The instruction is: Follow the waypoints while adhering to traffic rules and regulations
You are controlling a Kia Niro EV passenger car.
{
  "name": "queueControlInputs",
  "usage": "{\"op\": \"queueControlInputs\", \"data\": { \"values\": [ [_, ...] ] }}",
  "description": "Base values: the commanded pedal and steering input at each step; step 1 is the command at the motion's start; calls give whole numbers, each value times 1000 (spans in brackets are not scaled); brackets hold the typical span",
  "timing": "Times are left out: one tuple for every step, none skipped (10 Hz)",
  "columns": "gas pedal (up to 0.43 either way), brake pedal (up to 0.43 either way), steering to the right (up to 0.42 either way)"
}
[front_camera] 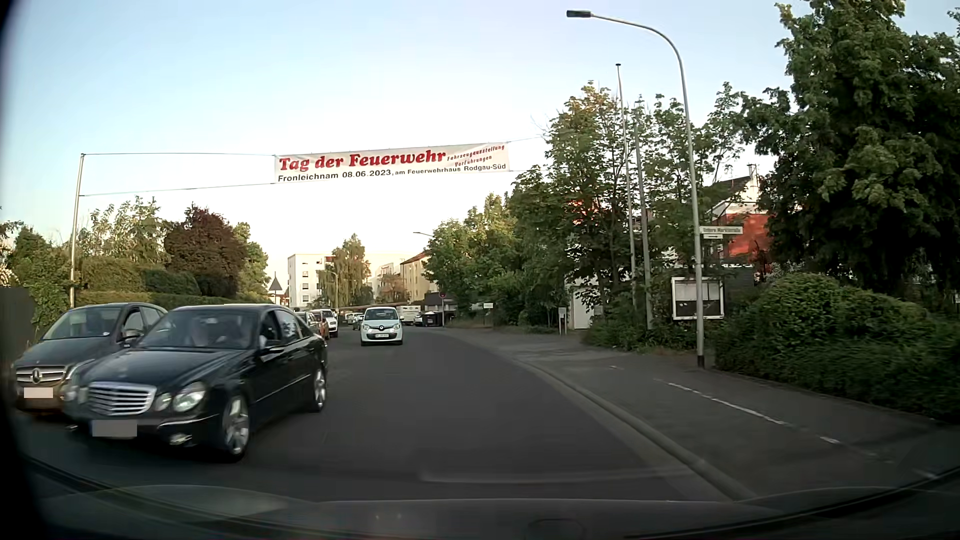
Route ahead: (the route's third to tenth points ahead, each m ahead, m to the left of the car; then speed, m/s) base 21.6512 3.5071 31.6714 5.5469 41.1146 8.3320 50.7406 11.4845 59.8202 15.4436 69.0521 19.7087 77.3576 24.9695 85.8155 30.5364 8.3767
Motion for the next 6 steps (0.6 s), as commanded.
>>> {"op": "queueControlInputs", "data": {
  "values": [
    [8,30,-41],
    [8,30,-39],
    [8,30,-36],
    [8,30,-33],
    [8,30,-32],
    [8,30,-32]
  ]
}}
